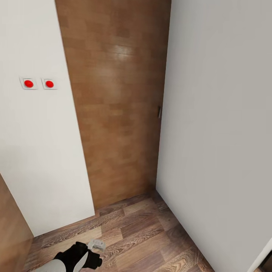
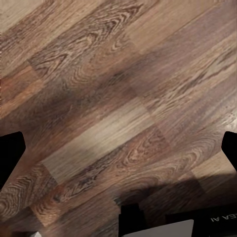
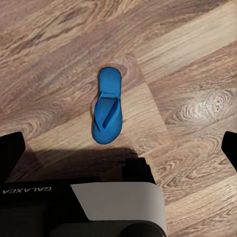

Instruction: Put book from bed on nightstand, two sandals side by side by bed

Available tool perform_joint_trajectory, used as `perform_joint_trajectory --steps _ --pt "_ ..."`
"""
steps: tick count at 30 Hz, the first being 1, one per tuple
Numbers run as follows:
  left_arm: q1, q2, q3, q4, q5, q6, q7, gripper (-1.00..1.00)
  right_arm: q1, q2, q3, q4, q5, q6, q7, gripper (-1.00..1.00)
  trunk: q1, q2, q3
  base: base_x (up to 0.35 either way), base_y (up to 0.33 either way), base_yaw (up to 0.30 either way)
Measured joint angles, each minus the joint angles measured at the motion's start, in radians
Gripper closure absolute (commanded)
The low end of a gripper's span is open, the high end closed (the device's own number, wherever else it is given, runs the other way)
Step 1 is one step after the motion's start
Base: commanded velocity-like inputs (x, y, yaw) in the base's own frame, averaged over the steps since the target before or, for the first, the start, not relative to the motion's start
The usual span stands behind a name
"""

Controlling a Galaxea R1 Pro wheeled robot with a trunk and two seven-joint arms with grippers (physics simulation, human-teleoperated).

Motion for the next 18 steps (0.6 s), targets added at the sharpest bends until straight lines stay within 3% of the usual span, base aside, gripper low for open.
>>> perform_joint_trajectory --steps 6,18 --pt "-0.003 0.002 -0.001 -0.001 -0.001 -0.035 0.003 -1.0 0.0 0.0 0.0 0.002 0.001 -0.002 0.0 -1.0 0.0 0.0 0.0 0.0 0.0 0.0" --pt "-0.004 0.004 -0.003 -0.001 -0.001 -0.053 0.006 -1.0 0.0 0.001 0.0 0.001 0.0 -0.012 0.006 -1.0 0.046 -0.084 -0.038 0.0 0.0 0.0"
